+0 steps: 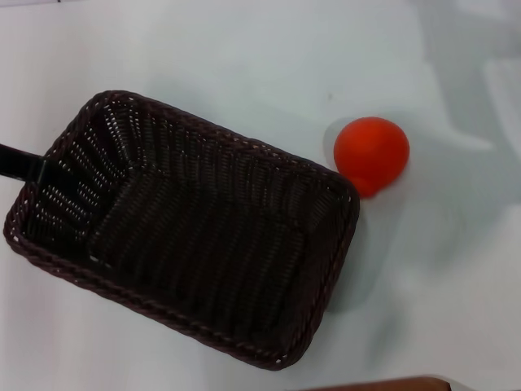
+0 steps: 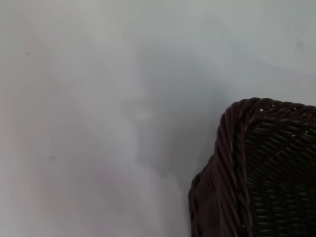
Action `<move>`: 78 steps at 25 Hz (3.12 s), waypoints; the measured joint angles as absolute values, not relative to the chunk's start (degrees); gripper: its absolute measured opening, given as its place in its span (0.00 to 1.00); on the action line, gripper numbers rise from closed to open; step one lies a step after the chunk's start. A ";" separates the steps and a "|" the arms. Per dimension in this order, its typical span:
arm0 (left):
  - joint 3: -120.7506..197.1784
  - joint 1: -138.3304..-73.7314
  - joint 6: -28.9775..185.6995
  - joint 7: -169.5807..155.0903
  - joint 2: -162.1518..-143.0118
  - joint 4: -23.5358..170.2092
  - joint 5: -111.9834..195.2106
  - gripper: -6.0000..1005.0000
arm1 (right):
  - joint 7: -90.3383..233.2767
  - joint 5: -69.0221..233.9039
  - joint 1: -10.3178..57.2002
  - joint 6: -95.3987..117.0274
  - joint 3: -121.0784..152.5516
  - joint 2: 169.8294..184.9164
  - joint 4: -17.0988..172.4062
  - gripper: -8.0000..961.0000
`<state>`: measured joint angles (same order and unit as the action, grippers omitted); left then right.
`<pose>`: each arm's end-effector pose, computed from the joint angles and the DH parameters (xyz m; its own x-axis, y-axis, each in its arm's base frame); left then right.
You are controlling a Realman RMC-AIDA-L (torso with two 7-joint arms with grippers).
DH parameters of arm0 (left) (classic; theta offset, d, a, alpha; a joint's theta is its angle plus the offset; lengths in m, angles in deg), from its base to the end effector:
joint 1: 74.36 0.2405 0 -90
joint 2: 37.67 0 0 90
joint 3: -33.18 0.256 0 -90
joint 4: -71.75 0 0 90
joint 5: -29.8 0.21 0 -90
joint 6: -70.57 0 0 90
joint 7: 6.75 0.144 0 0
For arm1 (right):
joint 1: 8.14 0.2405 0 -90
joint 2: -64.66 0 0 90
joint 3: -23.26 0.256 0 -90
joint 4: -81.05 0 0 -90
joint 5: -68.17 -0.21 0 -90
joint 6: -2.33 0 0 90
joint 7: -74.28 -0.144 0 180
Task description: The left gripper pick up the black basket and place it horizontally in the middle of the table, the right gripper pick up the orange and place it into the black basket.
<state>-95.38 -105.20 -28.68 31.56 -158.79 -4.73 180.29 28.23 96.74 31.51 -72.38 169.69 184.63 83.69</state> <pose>-0.2430 0.3351 0.0581 0.5070 0.8615 0.0282 0.8056 -0.4619 -0.3710 0.2785 0.3984 0.0561 -0.0714 -0.3085 0.9485 0.9725 0.1896 0.1349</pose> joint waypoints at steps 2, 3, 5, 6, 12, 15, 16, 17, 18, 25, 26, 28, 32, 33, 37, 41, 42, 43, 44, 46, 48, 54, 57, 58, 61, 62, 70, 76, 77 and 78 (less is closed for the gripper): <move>-96.45 -105.21 -29.21 31.56 -158.99 -5.15 180.13 0.25 | 28.23 96.74 31.48 -72.37 169.69 184.63 83.68 0.95; -97.10 -105.24 -29.51 31.56 -159.12 -5.40 180.09 0.23 | 28.23 96.74 31.46 -72.37 169.68 184.63 83.68 0.95; -99.82 -105.50 -30.44 31.55 -159.48 -6.28 179.62 0.18 | 28.23 96.74 31.43 -72.32 169.69 184.63 83.71 0.95; -100.91 -105.58 -30.72 31.53 -159.59 -6.66 179.33 0.15 | 28.23 96.74 31.42 -72.14 169.69 184.63 83.78 0.95; -108.42 -105.17 -32.41 30.15 -160.51 -9.45 173.81 0.15 | 28.23 96.74 31.56 -71.15 169.69 184.62 84.32 0.95; -110.89 -105.03 -32.55 28.29 -160.35 -9.28 172.04 0.15 | 28.23 96.74 31.64 -71.04 169.75 184.55 84.69 0.95; -111.69 -104.91 -32.51 27.62 -160.33 -9.28 171.67 0.15 | 28.23 96.74 31.65 -70.96 169.77 184.54 84.79 0.95; -112.50 -104.77 -32.43 26.82 -160.31 -9.27 171.15 0.15 | 28.23 96.74 31.65 -70.86 169.78 184.54 84.87 0.95; -113.12 -104.64 -32.37 26.20 -160.31 -9.26 170.63 0.15 | 28.23 96.74 31.68 -70.78 169.78 184.54 84.88 0.95; -115.86 -102.75 -27.25 21.92 -161.44 -8.27 167.65 0.15 | 28.23 96.66 31.80 -70.76 169.78 184.54 85.07 0.95; -115.88 -102.35 -26.49 21.73 -161.50 -7.51 166.78 0.15 | 28.23 96.64 31.82 -70.76 169.78 184.54 85.08 0.95; -115.76 -101.16 -24.52 21.48 -161.57 -5.11 163.92 0.15 | 28.23 96.59 31.84 -70.76 169.78 184.54 85.09 0.95; -114.55 -99.23 -20.47 21.42 -161.63 -2.25 161.00 0.15 | 28.23 96.06 31.80 -70.76 169.78 184.54 85.09 0.95; -114.27 -98.90 -19.60 21.40 -161.65 -1.73 160.77 0.15 | 28.23 95.94 31.78 -70.76 169.78 184.54 85.09 0.95; -113.03 -98.36 -17.48 21.39 -161.89 0.28 160.06 0.15 | 28.23 95.88 31.77 -70.77 169.77 184.54 85.15 0.95; -110.27 -97.93 -15.36 21.39 -161.94 2.00 159.88 0.15 | 28.23 95.85 31.76 -70.78 169.78 184.54 85.34 0.95; -109.80 -97.85 -14.92 21.43 -161.96 2.20 159.83 0.15 | 28.23 95.85 31.76 -70.79 169.77 184.54 85.41 0.95; -109.51 -97.79 -14.73 21.48 -161.98 2.23 159.68 0.15 | 28.23 95.85 31.76 -70.79 169.77 184.54 85.45 0.95; -109.01 -97.64 -14.36 21.53 -162.01 2.25 159.43 0.15 | 28.23 95.85 31.76 -70.79 169.78 184.54 85.46 0.95; -108.12 -97.32 -13.75 21.52 -162.02 2.25 159.12 0.15 | 28.23 95.85 31.76 -70.79 169.77 184.54 85.46 0.95; -107.19 -96.87 -12.80 21.37 -162.03 2.26 158.94 0.16 | 28.20 95.85 31.76 -70.80 169.78 184.54 85.46 0.95; -106.85 -96.23 -11.59 20.79 -162.03 2.84 158.24 0.22 | 28.17 95.85 31.76 -70.80 169.77 184.54 85.17 0.94; -107.00 -95.51 -11.24 20.31 -162.02 2.87 157.22 0.24 | 28.16 95.86 31.77 -70.80 169.78 184.54 85.12 0.94; -106.95 -95.30 -11.21 20.25 -162.02 2.87 156.89 0.25 | 28.15 95.86 31.77 -70.80 169.77 184.54 85.10 0.94; -106.74 -94.60 -11.54 20.12 -161.84 2.86 155.64 0.30 | 28.14 95.86 31.77 -70.80 169.77 184.54 85.03 0.94; -106.74 -94.50 -11.76 20.11 -161.81 2.86 155.59 0.33 | 28.14 95.86 31.77 -70.80 169.77 184.54 85.03 0.94; -107.13 -93.76 -15.86 20.15 -161.63 2.47 155.43 0.44 | 28.14 95.86 31.72 -70.12 169.77 184.54 85.01 0.94; -110.30 -93.50 -15.36 22.83 -161.36 2.04 155.36 0.44 | 27.98 96.46 31.76 -70.00 167.44 184.32 85.97 0.94; -111.90 -93.60 -15.04 24.51 -161.30 2.04 155.22 0.44 | 27.51 96.56 31.65 -69.75 165.83 184.09 86.60 0.94; -113.50 -93.70 -14.82 26.48 -161.28 2.06 154.85 0.44 | 26.32 96.66 31.39 -68.93 163.38 183.77 87.77 0.94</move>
